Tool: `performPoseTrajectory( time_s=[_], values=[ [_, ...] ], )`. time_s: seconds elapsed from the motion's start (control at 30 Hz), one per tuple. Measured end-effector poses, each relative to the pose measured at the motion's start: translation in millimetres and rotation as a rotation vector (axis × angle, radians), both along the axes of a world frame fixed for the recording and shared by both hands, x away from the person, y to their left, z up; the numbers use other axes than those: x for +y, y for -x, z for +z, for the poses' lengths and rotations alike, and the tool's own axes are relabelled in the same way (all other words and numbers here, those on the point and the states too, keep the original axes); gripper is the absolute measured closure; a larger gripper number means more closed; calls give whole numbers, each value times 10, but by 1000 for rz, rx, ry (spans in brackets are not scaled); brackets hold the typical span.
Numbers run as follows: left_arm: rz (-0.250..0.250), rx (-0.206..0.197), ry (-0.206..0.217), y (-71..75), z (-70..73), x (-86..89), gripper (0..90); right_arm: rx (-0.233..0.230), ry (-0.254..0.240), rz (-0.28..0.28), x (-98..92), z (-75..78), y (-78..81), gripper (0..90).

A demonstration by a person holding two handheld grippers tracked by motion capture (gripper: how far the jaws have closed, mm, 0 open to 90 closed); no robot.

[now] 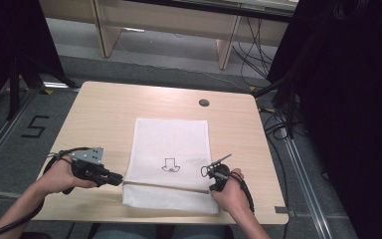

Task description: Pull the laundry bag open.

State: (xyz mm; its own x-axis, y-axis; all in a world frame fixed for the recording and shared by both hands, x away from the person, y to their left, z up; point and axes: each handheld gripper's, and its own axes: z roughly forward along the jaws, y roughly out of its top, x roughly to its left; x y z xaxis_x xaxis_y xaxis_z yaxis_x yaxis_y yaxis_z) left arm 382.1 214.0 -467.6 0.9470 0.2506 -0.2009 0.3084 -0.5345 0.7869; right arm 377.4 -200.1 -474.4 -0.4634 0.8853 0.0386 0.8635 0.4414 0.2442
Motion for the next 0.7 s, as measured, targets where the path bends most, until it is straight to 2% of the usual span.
performPoseTrajectory(
  time_s=[0.03,0.07,0.1,0.17,0.2,0.27,0.3,0.33,0.37,0.4,0.43,0.6,0.7],
  values=[
    [-19,-21,-9,-19,-4,2,820,6,-3,-16,8,5,3,900],
    [5,-1,-10,-2,-13,-5,820,15,-8,-15,-7,2,-3,900],
    [4,6,-12,4,-21,-18,820,-5,-8,-12,-10,-7,-2,900],
    [1,3,-26,7,-30,-33,819,27,-47,-16,-39,3,-3,900],
    [5,2,-30,6,-38,-46,819,-13,-44,13,-69,-30,-6,900],
    [1,-23,-52,-5,-30,-60,818,-13,-71,11,-67,-29,-6,900],
    [20,-15,-61,0,-28,-71,818,-7,-57,-17,-48,-19,-2,900],
    [25,-15,-57,7,-25,-85,818,-25,-11,-4,-71,-30,-13,900],
    [31,-16,-58,14,-22,-102,818,-19,-12,-14,-70,-26,-11,900],
    [37,-26,-81,18,-12,-117,818,-13,-20,-18,-72,-25,-13,900],
    [45,-19,-69,27,-17,-138,817,-26,-46,-34,-74,-29,-11,900],
    [49,-19,-108,38,-24,-216,816,-22,-41,-36,-72,-24,-11,900],
    [64,-20,-105,48,-19,-261,815,-10,-38,-29,-77,-23,-15,900]
  ],
)
